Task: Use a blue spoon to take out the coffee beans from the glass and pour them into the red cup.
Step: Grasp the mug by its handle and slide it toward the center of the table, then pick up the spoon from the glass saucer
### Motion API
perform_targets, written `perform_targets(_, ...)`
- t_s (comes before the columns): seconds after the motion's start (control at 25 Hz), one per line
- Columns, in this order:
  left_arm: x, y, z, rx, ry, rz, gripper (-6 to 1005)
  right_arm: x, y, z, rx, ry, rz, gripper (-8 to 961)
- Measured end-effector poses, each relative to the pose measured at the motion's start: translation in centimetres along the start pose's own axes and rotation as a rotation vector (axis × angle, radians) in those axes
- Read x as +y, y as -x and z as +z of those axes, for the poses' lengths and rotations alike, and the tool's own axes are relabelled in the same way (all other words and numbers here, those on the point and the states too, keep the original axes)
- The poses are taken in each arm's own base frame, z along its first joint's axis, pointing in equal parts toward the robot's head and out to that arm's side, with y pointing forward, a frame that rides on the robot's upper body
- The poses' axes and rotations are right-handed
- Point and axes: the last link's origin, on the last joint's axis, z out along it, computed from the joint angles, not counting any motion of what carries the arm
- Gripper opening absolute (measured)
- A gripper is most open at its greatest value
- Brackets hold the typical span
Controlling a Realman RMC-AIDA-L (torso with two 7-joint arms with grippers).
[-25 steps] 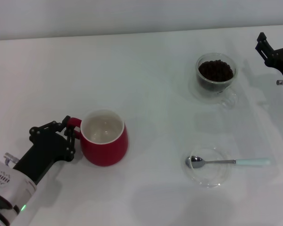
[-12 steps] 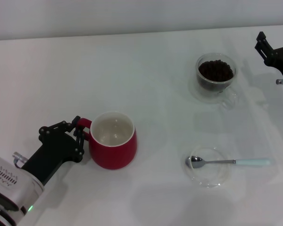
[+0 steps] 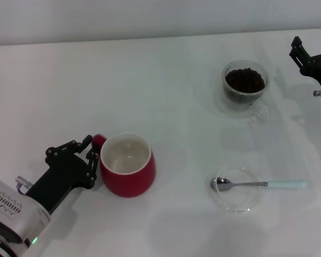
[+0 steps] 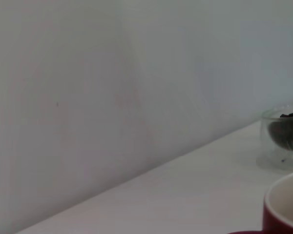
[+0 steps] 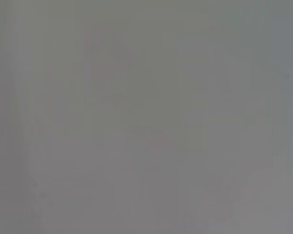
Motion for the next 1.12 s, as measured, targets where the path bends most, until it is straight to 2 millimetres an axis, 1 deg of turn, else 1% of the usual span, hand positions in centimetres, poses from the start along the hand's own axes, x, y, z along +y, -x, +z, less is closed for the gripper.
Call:
perform_targets(0.36, 0.1, 0.3, -0.1, -0.018, 0.001, -0.007, 202, -0.1, -0.1, -0.1, 0.001, -0.002, 0.000, 853)
perform_targets(0.52, 0.3, 0.5, -0.4, -0.021, -0.004, -0.017, 226, -0.1, -0.1, -0.2, 0.002, -0.004, 0.000, 853)
perform_targets(0.6, 0.5, 0.5, -0.8, -0.020, -0.008, -0.028, 263, -0.1, -0.1, -0.2, 0.001, -0.004, 0.000, 852)
perform_targets(0.84, 0.9, 0.8, -2.7, 0.011, -0.047, -0.063, 373, -0.1, 0.0, -0.2, -0.003, -0.003, 0.001, 853)
perform_targets(0.96, 0.7, 0.6, -3.8, 0.051, -0.085, -0.079, 428, -0.1, 0.0, -0.2, -0.005, -0.003, 0.001, 853)
perform_targets(1.12, 0.0, 0.4, -5.7, 0.105, -0.171, -0.119, 469, -0.3, -0.1, -0.4, -0.004, -0.006, 0.018, 852)
